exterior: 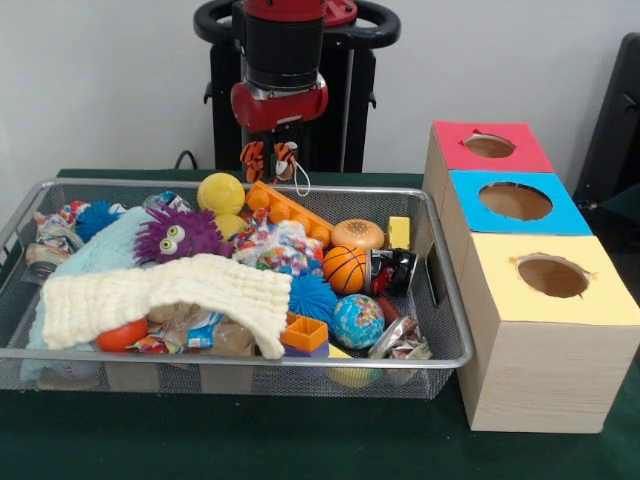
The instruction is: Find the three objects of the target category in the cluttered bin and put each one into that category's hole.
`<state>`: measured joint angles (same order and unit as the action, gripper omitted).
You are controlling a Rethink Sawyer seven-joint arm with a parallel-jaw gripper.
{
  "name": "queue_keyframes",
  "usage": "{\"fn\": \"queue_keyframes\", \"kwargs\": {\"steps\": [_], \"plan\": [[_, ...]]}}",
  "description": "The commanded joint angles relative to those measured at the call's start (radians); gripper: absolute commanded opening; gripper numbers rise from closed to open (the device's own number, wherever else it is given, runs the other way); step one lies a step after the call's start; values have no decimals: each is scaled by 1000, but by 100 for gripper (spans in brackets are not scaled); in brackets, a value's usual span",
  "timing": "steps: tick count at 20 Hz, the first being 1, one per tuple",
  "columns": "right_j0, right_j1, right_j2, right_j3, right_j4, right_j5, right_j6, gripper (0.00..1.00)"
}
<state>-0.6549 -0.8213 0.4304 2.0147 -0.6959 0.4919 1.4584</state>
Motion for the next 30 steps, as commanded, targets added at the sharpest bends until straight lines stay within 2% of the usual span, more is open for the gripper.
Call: {"fn": "queue_keyframes", "kwargs": {"steps": [1,3,5,6,8,11,14,17,23,28,30], "plan": [[56,-20,-190,41,66,-160,396,0],[60,-37,-201,48,86,-154,380,0],[32,-107,-179,77,130,-96,319,0],[15,-164,-173,99,157,-61,290,0],[-2,-222,-173,136,179,-41,261,0],[-19,-240,-181,164,205,-60,261,0],[-38,-225,-186,188,218,-114,273,0],[-15,-179,-224,177,180,-169,285,0],[-4,-143,-241,235,223,-127,287,0],[-47,-15,-253,316,228,-278,320,0],[-53,47,-281,318,196,-356,322,0]]}}
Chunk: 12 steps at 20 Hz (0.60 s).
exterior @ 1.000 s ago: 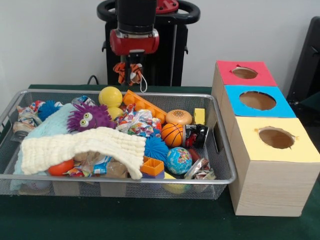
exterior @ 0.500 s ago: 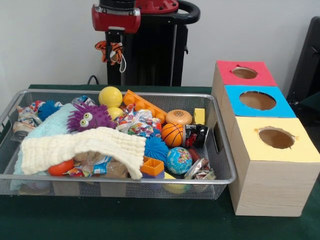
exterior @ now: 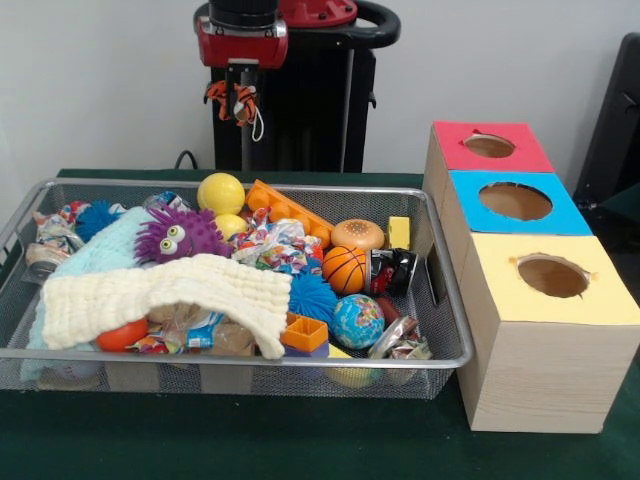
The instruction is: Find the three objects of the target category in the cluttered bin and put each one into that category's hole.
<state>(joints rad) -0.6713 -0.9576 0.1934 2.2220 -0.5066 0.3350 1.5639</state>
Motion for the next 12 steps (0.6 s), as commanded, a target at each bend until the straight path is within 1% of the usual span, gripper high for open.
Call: {"fn": "queue_keyframes", "kwargs": {"steps": [1,2,3,4,6,8,9,10,11,12], "plan": [[-31,206,-62,104,-10,-224,217,0],[-15,239,-93,85,-41,-259,214,0],[-6,264,-113,75,-53,-286,212,0],[15,301,-151,56,-78,-339,212,0],[7,338,-171,56,-97,-389,192,0],[28,320,-220,72,-94,-413,200,0],[31,341,-239,63,-100,-437,195,0],[49,327,-270,67,-87,-446,203,0],[53,315,-283,76,-69,-434,207,0],[78,270,-309,93,-42,-398,212,0]]}}
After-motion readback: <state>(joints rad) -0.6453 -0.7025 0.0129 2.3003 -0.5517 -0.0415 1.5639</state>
